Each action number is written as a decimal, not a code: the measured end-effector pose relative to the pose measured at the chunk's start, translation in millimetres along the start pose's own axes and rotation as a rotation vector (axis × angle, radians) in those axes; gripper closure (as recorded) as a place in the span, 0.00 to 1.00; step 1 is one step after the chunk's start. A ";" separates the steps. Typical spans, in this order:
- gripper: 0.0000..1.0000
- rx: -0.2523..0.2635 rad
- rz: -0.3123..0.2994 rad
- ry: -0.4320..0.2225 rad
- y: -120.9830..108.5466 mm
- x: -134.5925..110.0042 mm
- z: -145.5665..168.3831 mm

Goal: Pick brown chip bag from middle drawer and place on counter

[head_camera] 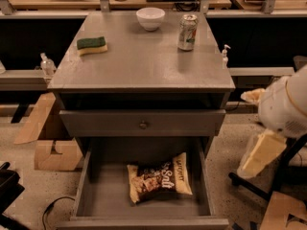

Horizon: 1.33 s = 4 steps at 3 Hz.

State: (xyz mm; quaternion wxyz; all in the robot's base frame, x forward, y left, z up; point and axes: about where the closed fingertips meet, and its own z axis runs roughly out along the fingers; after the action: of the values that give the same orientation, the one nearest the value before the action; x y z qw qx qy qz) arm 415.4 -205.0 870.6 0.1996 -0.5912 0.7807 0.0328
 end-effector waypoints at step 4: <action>0.00 0.037 0.001 -0.162 -19.3 6.9 145.4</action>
Offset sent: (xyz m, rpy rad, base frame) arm 0.0962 0.0470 -0.1900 0.2089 -0.1306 0.0252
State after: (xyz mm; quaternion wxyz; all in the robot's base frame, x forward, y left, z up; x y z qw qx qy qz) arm 471.6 -175.3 738.3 0.2729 -0.5826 0.7628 0.0660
